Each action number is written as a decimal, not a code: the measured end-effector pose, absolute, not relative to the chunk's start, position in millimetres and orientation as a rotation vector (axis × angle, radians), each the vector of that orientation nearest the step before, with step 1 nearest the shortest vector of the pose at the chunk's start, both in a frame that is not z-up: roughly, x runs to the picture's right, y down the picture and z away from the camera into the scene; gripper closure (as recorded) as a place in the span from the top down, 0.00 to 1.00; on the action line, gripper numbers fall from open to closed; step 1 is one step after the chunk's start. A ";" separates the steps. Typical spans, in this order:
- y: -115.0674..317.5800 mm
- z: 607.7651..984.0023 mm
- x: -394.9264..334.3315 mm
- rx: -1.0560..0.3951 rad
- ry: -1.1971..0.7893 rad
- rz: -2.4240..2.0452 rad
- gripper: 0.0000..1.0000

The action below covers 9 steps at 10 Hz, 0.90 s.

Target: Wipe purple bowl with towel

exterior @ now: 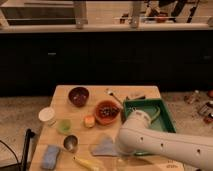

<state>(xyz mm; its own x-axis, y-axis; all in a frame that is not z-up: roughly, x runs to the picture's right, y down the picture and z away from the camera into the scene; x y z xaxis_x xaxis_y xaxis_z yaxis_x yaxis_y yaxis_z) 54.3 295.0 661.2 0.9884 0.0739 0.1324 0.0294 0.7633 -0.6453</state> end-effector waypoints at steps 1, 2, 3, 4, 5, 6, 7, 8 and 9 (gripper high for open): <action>297.2 663.8 49.4 -0.704 -0.159 0.017 0.80; 298.6 666.2 48.1 -0.704 -0.162 0.013 0.80; 301.2 669.4 46.2 -0.706 -0.167 0.010 0.80; 302.4 671.0 43.7 -0.707 -0.170 0.002 0.80; 303.0 672.6 41.0 -0.708 -0.170 -0.005 0.80; 304.5 675.1 32.6 -0.710 -0.175 -0.021 0.80; 305.7 676.9 28.7 -0.711 -0.177 -0.030 0.80; 307.4 679.1 29.2 -0.711 -0.177 -0.036 0.80; 309.3 682.4 30.1 -0.710 -0.178 -0.043 0.80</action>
<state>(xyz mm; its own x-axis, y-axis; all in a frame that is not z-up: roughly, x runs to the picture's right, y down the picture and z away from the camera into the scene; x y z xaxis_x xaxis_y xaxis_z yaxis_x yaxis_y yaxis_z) 30.1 309.3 682.4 0.9841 0.0214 0.1766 0.0992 0.7579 -0.6448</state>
